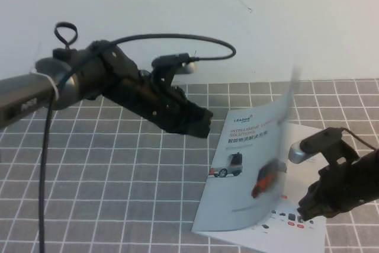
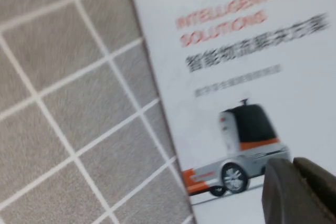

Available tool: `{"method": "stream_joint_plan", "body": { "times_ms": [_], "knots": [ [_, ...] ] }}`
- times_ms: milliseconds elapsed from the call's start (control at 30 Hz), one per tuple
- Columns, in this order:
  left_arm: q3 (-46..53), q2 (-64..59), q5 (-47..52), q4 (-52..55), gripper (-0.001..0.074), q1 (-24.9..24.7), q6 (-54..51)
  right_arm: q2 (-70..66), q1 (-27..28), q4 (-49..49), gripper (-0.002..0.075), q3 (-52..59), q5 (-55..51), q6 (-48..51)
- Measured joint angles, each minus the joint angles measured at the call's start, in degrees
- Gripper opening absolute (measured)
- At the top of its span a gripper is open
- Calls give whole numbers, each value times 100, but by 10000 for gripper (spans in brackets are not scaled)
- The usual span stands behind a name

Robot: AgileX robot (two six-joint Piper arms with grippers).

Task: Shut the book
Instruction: 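Close the open booklet and leave it lying on the table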

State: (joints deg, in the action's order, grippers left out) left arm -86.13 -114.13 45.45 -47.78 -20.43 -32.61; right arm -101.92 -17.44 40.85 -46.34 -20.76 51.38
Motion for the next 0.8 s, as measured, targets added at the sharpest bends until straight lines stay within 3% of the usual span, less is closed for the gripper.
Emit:
{"method": "stream_joint_plan", "body": {
  "times_ms": [100, 233, 367, 467, 633, 800],
  "knots": [
    [0, 341, 12, 149, -2, 0, -25, 415, 0, -778, -3, -2, -187, -589],
    [0, 854, 21, 666, -2, 0, -46, 1094, 0, -2669, -3, -2, -690, -2065],
    [0, 1439, 52, 1750, -3, 0, 357, 1824, 0, -4990, -3, -2, -1572, -3688],
    [0, 1918, 145, 2923, -2, 0, 1104, 2397, 0, -6206, -3, -2, -2312, -4482],
    [97, 2649, 394, 5171, -2, 0, 2764, 3550, 0, -7154, -3, 2, -2711, -5278],
    [787, 3626, 143, 6182, -2, 0, 3518, 4675, 0, -7064, -3, 11, -2388, -5564]
  ]
}}
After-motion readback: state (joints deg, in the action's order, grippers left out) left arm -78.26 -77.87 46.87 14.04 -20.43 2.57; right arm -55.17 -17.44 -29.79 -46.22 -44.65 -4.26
